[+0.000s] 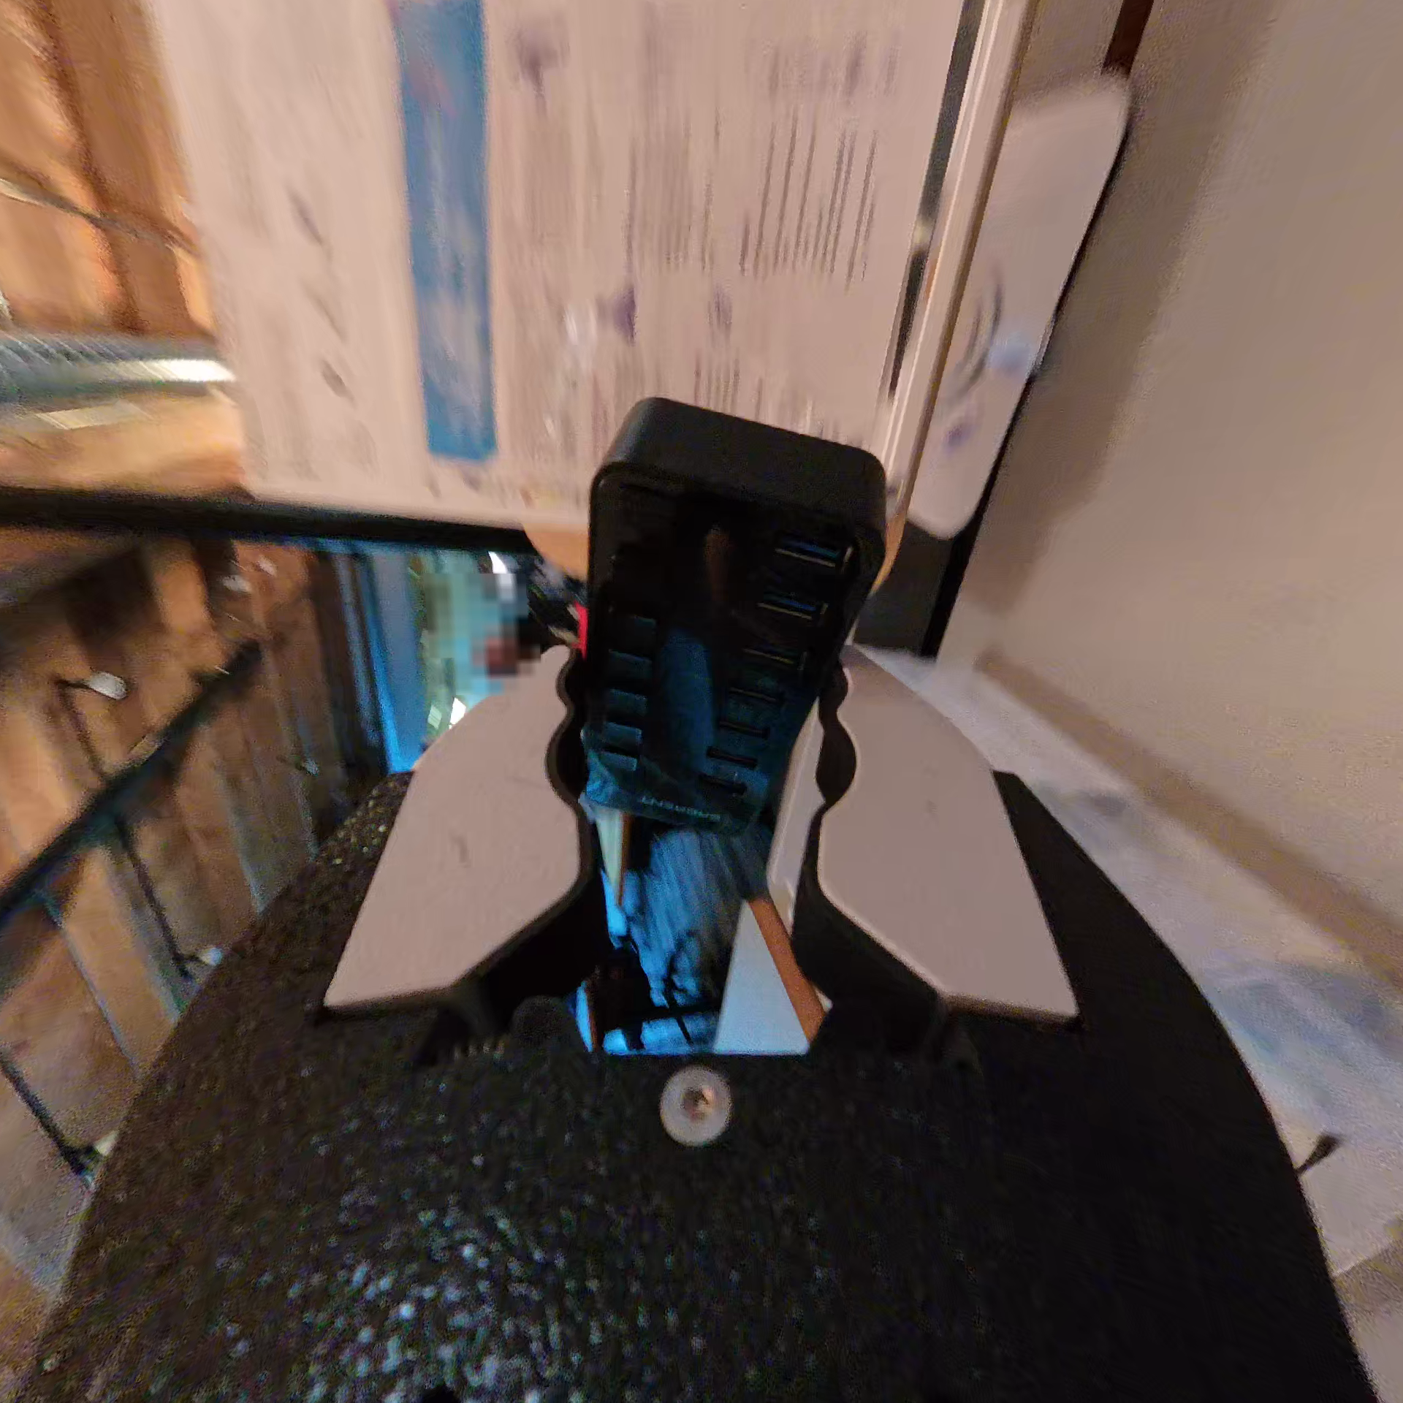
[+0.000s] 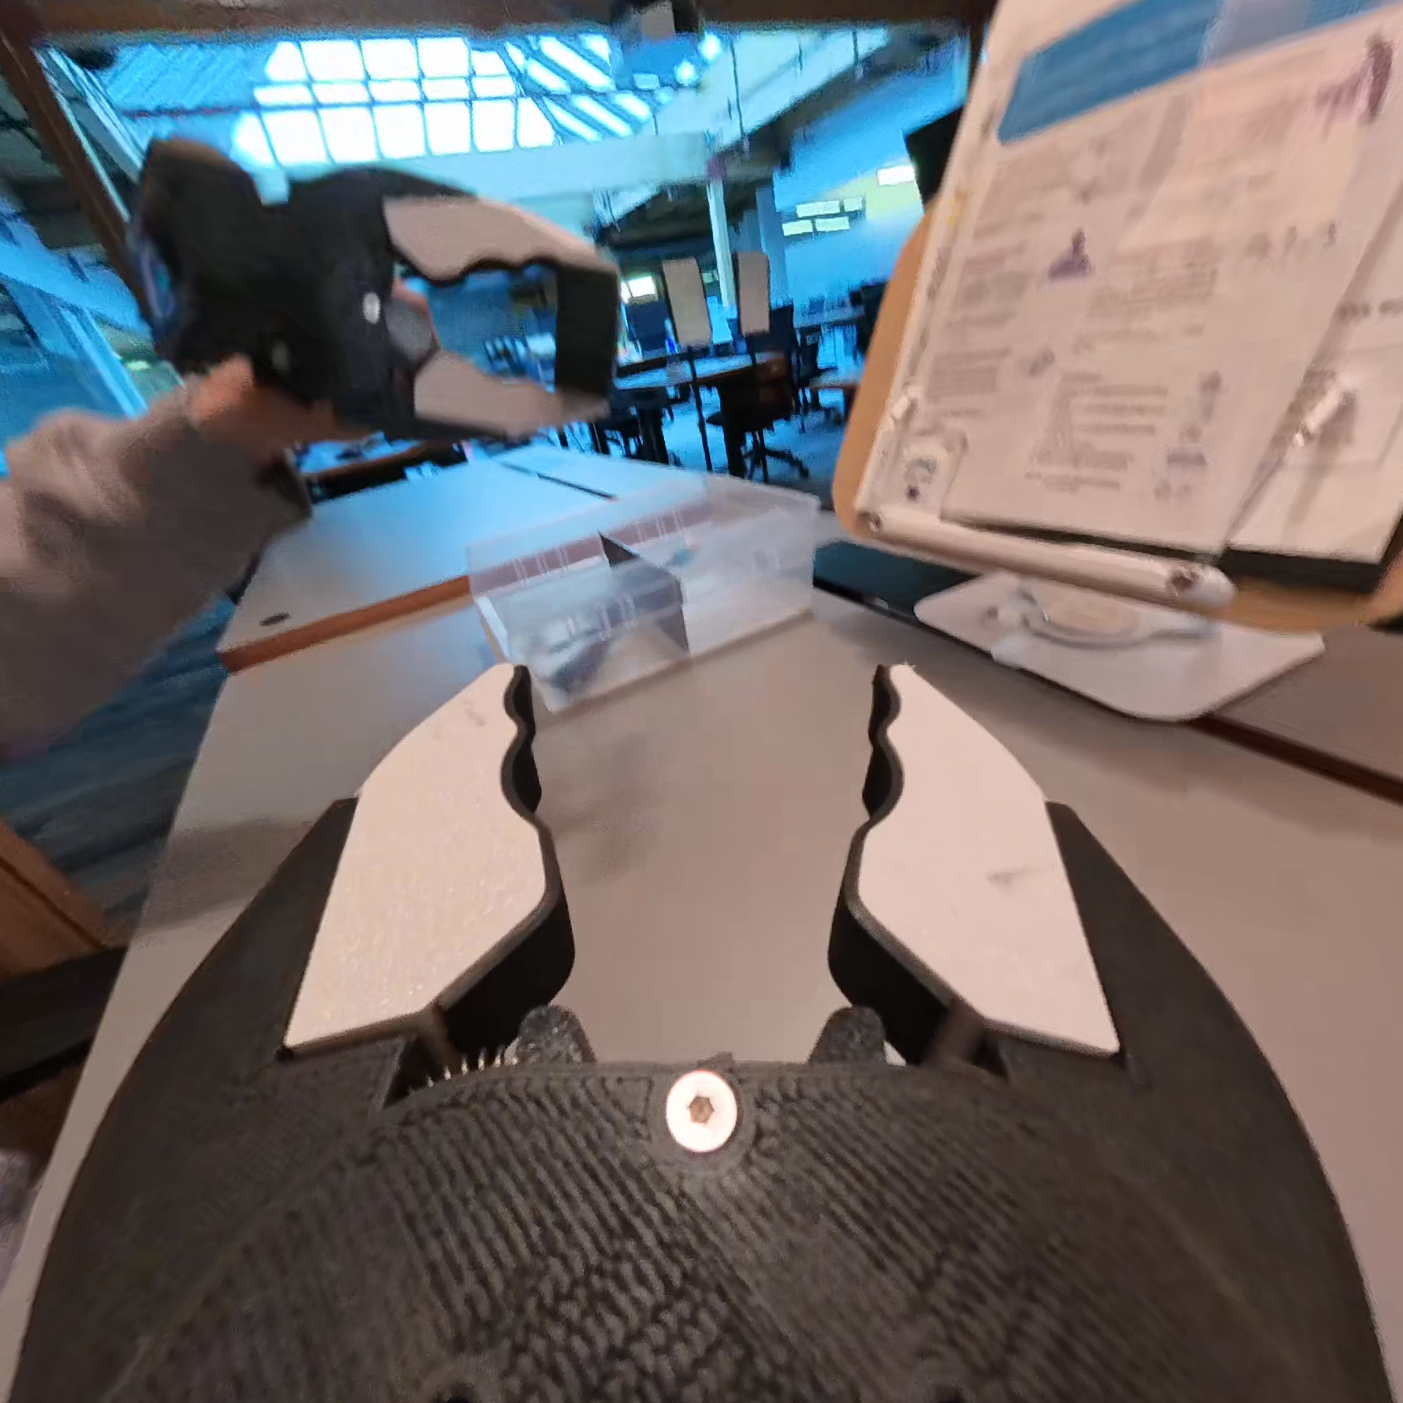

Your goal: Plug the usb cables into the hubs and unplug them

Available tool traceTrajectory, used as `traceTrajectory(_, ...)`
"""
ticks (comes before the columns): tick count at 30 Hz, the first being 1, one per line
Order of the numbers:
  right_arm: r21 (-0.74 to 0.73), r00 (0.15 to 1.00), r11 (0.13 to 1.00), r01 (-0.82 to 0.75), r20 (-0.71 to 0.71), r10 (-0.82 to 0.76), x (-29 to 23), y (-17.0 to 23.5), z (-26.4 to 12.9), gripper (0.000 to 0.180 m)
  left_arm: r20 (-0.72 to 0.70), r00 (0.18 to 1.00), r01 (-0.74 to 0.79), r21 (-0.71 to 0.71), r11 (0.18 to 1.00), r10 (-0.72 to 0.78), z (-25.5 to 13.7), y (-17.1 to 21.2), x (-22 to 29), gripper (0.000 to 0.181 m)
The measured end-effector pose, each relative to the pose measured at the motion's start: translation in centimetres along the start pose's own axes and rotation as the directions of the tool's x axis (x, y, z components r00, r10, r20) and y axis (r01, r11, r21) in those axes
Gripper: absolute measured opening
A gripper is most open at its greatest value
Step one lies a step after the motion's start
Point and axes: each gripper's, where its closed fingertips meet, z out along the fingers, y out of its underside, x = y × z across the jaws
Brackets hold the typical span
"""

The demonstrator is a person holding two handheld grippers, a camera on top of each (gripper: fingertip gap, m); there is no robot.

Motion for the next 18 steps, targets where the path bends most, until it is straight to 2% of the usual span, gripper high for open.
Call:
traceTrajectory(1, 0.038, 1.0, 0.999, 0.009, 0.013, -0.01, -1.0, -0.9, 0.4, 0.085, 0.042, 0.999, -0.016, 0.051, 0.999, 0.014, -1.6, -2.7, 0.9, 0.059)
traceTrajectory(5, 0.103, 0.993, 0.993, 0.055, 0.099, -0.065, -5.0, -2.7, 1.9, 0.078, 0.134, 0.991, -0.019, 0.244, 0.97, -0.014, -6.2, -11.5, 5.7, 0.059)
traceTrajectory(8, 0.132, 0.989, 0.989, 0.06, 0.124, -0.076, -6.7, -3.3, 2.0, 0.069, 0.202, 0.979, -0.069, 0.315, 0.947, 0.004, -8.5, -15.4, 7.7, 0.059)
traceTrajectory(11, 0.176, 0.98, 0.983, 0.042, 0.183, -0.075, -8.3, -3.7, 1.3, 0.043, 0.226, 0.974, -0.084, 0.34, 0.937, 0.005, -9.7, -17.1, 8.7, 0.059)
traceTrajectory(13, 0.162, 0.984, 0.985, 0.062, 0.153, -0.087, -8.0, -3.4, 1.1, 0.031, 0.253, 0.967, -0.098, 0.323, 0.941, 0.013, -10.0, -17.2, 8.7, 0.06)
traceTrajectory(18, 0.164, 0.976, 0.976, 0.141, 0.14, -0.164, -7.8, -3.1, 0.6, 0.029, 0.308, 0.951, -0.135, 0.324, 0.936, 0.03, -10.2, -17.4, 8.9, 0.06)
